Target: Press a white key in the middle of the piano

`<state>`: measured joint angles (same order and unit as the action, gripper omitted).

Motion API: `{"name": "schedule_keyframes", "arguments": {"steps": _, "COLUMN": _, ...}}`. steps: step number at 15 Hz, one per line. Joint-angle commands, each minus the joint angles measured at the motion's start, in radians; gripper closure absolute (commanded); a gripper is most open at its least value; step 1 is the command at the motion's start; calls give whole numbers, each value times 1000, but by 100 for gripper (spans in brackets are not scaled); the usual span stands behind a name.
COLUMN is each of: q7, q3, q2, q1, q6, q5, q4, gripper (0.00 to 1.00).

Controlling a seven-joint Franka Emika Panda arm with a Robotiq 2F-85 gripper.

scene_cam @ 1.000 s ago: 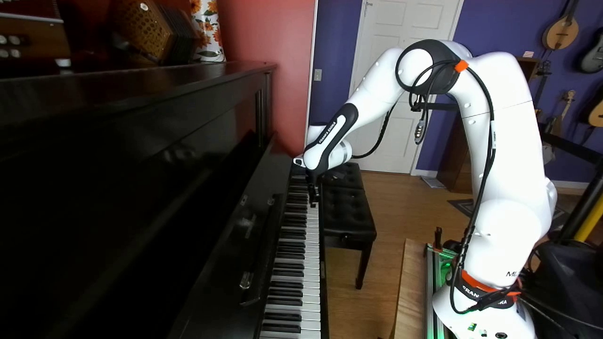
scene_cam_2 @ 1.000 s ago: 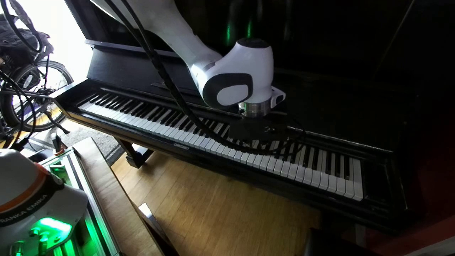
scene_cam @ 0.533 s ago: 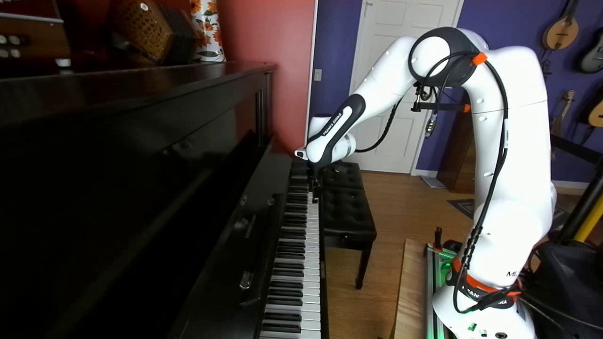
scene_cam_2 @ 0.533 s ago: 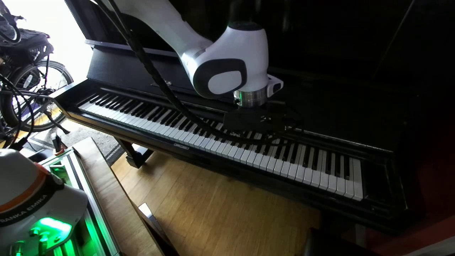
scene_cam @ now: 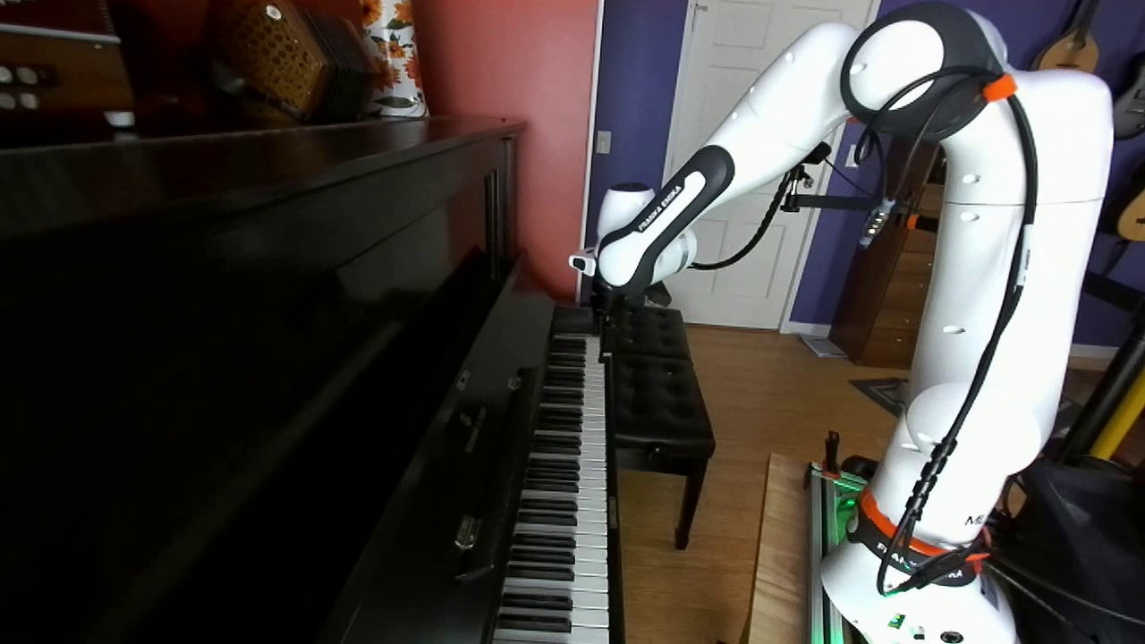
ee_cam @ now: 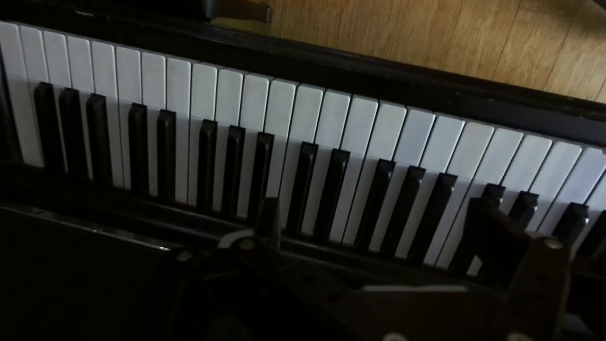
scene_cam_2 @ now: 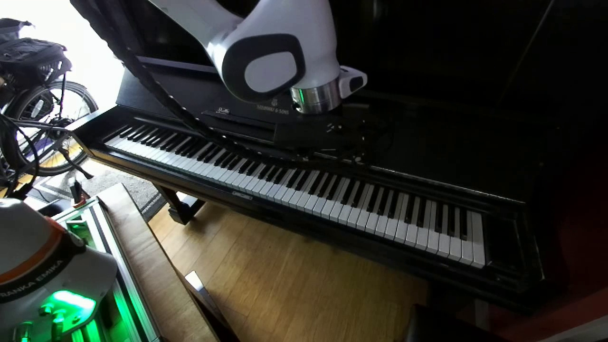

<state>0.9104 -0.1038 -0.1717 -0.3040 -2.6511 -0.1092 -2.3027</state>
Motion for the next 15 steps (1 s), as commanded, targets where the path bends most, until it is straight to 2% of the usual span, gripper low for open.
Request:
{"name": "schedule_keyframes", "arguments": {"steps": 1, "q7": -97, "q3": -44, "q2": 159, "q1": 44, "q6": -48, "q5": -81, "q4": -126, "gripper": 0}}
{"name": "schedule_keyframes", "arguments": {"steps": 6, "q7": -254, "q3": -62, "q2": 319, "q1": 54, "q6": -65, "q5": -224, "q4": -209, "gripper": 0}}
{"name": "schedule_keyframes", "arguments": {"steps": 9, "q7": -300, "q3": -62, "q2": 396, "q1": 52, "q6": -58, "q5": -277, "q4": -251, "gripper": 0}}
{"name": "schedule_keyframes", "arguments": {"steps": 10, "q7": -269, "q3": -71, "q2": 327, "q1": 67, "q6": -39, "q5": -241, "q4": -184, "gripper": 0}}
{"name": "schedule_keyframes", "arguments": {"steps": 15, "q7": -272, "q3": -77, "q2": 336, "q1": 76, "q6": -39, "q5": -243, "q4": -187, "gripper": 0}}
